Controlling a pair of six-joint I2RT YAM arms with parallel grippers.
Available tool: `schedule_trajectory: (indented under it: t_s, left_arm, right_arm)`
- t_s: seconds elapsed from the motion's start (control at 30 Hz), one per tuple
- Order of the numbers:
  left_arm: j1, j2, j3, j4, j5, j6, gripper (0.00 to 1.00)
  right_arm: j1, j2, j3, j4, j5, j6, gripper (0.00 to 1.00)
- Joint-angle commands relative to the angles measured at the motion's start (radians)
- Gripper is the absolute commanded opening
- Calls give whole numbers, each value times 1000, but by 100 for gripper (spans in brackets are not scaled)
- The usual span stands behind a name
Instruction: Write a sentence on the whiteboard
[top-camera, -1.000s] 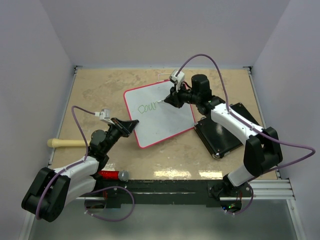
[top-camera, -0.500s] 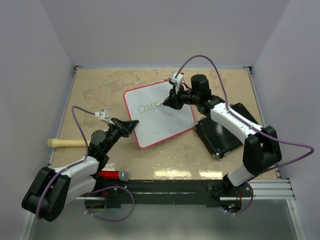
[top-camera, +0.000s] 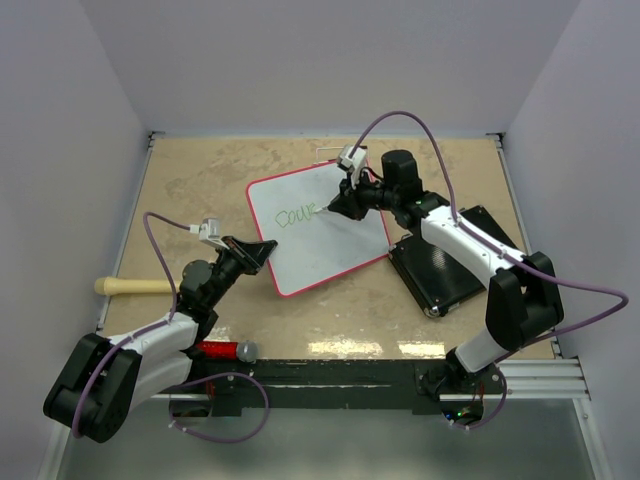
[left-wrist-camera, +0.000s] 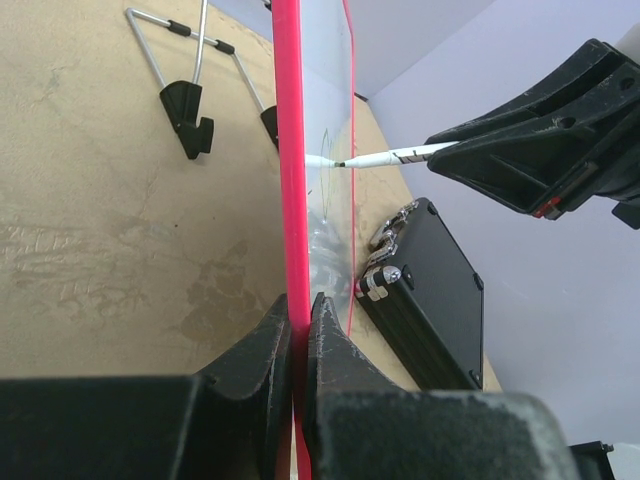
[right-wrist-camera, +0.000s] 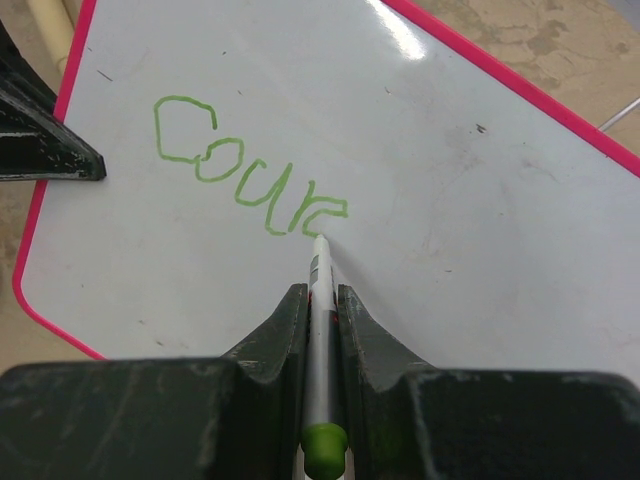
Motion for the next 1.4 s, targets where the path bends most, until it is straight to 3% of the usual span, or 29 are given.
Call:
schedule_trajectory:
  t_s: [0.0, 0.47, 0.93, 1.37]
  left_arm:
    - [-8, 1, -16, -25, 69, 136, 0]
    - [-8, 15, -16, -14, 77, 135, 0]
    - [-8, 24, -18, -3, 71, 133, 0]
    - [-8, 10, -19, -14, 74, 135, 0]
  right_arm:
    - [-10, -23, 25, -1, 77, -12, 0]
    - [-12, 29, 96, 24, 52, 21, 0]
    - [-12, -64, -45, -43, 35, -45, 0]
    - [-35, -41, 36, 22, 69, 18, 0]
